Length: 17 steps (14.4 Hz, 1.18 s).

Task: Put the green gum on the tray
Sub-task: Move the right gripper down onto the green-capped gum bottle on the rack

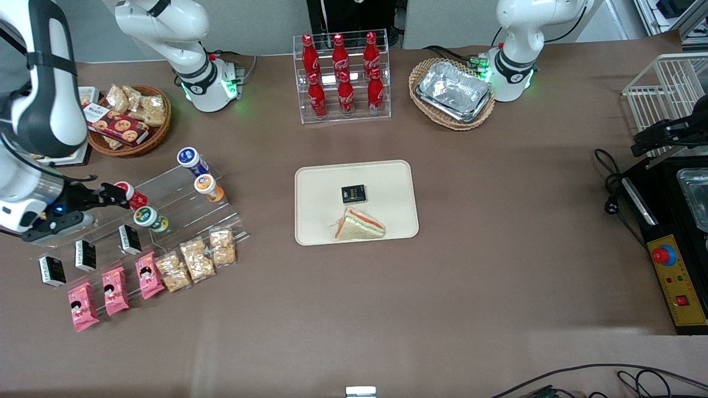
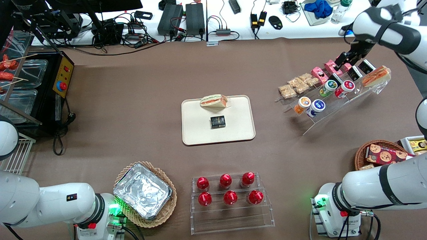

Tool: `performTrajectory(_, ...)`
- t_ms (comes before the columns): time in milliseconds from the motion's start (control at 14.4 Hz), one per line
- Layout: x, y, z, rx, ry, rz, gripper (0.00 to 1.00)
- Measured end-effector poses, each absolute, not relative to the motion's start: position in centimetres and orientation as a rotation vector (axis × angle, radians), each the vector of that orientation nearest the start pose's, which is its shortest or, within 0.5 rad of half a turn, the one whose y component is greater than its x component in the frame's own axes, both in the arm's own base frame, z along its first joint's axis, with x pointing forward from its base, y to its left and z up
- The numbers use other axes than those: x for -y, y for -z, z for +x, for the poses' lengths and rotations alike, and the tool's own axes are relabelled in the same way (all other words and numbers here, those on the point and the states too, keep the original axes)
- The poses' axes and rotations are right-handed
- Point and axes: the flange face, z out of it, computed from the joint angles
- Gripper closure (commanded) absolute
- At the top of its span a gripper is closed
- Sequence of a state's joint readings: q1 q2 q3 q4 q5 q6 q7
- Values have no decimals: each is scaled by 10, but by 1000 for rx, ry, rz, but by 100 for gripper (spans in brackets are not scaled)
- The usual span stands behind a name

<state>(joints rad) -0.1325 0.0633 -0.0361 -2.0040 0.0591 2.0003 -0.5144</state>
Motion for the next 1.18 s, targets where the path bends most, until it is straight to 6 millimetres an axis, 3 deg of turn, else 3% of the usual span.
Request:
performTrajectory(765, 81, -324, 525, 501, -25, -3051, 2)
performTrajectory(835, 81, -318, 523, 497, -33, -3048, 7)
performTrajectory(1183, 80, -311, 523, 485, -37, -3040, 64)
